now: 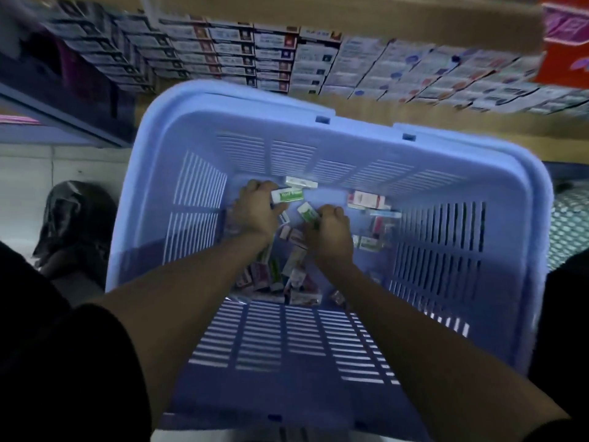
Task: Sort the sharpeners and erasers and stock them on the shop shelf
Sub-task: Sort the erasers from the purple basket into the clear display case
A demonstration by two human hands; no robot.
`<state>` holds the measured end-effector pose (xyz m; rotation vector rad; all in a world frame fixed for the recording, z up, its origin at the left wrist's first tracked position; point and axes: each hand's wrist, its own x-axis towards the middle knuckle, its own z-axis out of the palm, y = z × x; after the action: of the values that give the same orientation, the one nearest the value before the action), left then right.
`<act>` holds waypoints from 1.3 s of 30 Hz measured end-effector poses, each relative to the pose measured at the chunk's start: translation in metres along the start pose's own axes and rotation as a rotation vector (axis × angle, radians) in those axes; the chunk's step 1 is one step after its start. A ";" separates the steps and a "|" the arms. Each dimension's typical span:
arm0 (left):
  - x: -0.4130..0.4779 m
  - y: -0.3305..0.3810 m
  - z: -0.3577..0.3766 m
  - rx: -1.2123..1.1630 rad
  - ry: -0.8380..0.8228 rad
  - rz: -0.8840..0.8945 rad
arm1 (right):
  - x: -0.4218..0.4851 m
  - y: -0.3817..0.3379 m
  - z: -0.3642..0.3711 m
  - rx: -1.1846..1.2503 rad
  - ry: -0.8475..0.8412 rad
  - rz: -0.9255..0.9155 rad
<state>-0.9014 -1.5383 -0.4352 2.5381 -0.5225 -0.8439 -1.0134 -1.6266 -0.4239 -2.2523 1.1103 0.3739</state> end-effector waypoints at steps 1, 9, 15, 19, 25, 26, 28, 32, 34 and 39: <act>-0.002 0.001 -0.002 0.017 0.010 0.023 | 0.001 0.004 -0.004 0.031 -0.008 -0.004; -0.057 0.017 -0.033 -0.698 -0.002 -0.160 | -0.028 -0.014 -0.056 0.689 -0.085 0.084; -0.106 0.055 -0.067 -1.275 -0.137 -0.344 | -0.071 -0.053 -0.083 0.853 -0.043 -0.005; -0.120 0.061 -0.083 -1.406 -0.168 -0.322 | -0.091 -0.065 -0.079 0.646 0.051 -0.144; -0.126 0.029 -0.099 -1.206 0.030 -0.534 | -0.070 -0.032 -0.065 0.566 -0.098 0.051; -0.129 0.021 -0.099 -1.186 -0.007 -0.577 | -0.061 -0.024 -0.056 0.379 -0.145 0.063; -0.134 0.007 -0.094 -1.149 -0.066 -0.620 | -0.041 -0.018 -0.039 0.077 -0.274 -0.009; -0.133 -0.003 -0.090 -1.174 -0.027 -0.604 | -0.006 -0.037 -0.010 -0.138 -0.238 -0.196; -0.126 -0.003 -0.089 -1.176 -0.029 -0.559 | 0.000 -0.046 -0.001 -0.122 -0.045 -0.169; -0.118 -0.002 -0.091 -1.271 0.012 -0.577 | 0.004 -0.048 0.023 -0.210 0.067 -0.123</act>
<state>-0.9315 -1.4579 -0.3136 1.4505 0.6382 -0.9042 -0.9722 -1.5920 -0.4255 -2.5198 0.9997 0.3822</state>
